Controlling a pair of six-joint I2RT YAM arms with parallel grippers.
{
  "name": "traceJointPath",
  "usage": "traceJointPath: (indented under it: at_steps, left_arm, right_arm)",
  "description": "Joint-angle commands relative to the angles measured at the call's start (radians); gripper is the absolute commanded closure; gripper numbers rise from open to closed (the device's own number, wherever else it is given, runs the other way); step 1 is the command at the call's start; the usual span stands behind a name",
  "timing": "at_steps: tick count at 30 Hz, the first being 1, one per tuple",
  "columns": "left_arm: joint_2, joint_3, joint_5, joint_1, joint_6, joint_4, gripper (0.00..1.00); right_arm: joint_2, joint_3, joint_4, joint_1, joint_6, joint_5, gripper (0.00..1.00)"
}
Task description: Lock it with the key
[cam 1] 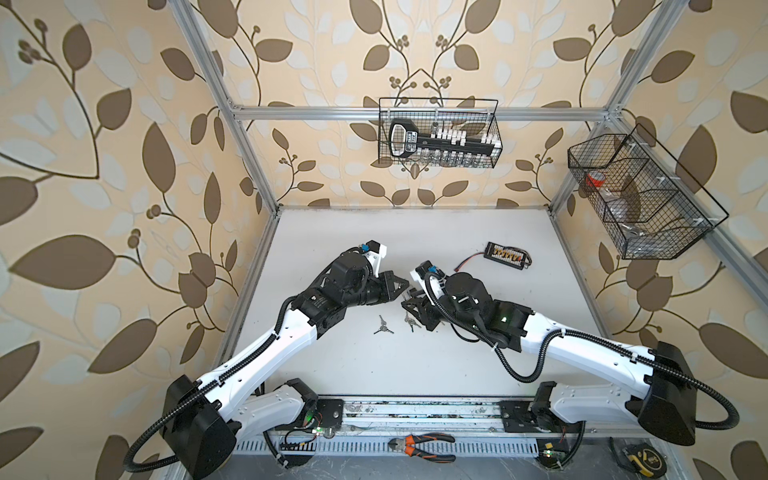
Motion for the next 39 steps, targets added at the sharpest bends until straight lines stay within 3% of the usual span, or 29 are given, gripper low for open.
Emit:
traceJointPath:
  at_steps: [1,4,5,7,8,10,12,17,21,25,28,39]
  left_arm:
    - [-0.020,0.016,0.013,-0.013,0.019,0.041,1.00]
    - [-0.053,0.015,-0.007,-0.013,0.045,0.044,0.99]
    - [-0.067,0.016,-0.018,-0.013,0.055,0.041,0.88]
    - [-0.101,0.025,-0.051,-0.013,0.081,0.023,0.47]
    - [-0.114,0.029,-0.071,-0.012,0.094,0.011,0.32]
    - [-0.142,0.045,-0.116,-0.013,0.128,-0.030,0.14]
    - [-0.156,0.065,-0.161,-0.012,0.157,-0.086,0.05]
    - [-0.183,0.072,-0.220,-0.011,0.197,-0.158,0.01]
    - [-0.204,0.051,-0.276,-0.011,0.208,-0.183,0.01]
    - [-0.205,0.036,-0.312,-0.011,0.207,-0.212,0.01]
    - [-0.207,0.018,-0.332,-0.010,0.201,-0.213,0.01]
    - [-0.204,0.052,-0.346,0.001,0.248,-0.277,0.01]
  right_arm:
    - [-0.006,0.030,0.004,-0.008,0.004,0.022,0.76]
    - [-0.028,0.024,0.003,-0.013,-0.002,0.024,0.85]
    - [-0.035,0.021,0.002,-0.015,-0.008,0.024,0.89]
    - [-0.058,0.008,-0.008,-0.020,-0.021,0.051,0.99]
    - [-0.070,-0.001,-0.012,-0.025,-0.030,0.062,1.00]
    - [-0.103,-0.022,-0.024,-0.037,-0.056,0.100,1.00]
    - [-0.139,-0.049,-0.030,-0.054,-0.077,0.160,1.00]
    - [-0.190,-0.111,-0.035,-0.175,-0.130,0.254,1.00]
    - [-0.184,-0.184,0.003,-0.325,-0.255,0.181,1.00]
    - [-0.136,-0.197,-0.012,-0.519,-0.330,-0.010,1.00]
    - [-0.063,-0.185,-0.034,-0.602,-0.399,-0.057,1.00]
    - [0.224,-0.043,-0.150,-0.667,-0.588,-0.060,1.00]
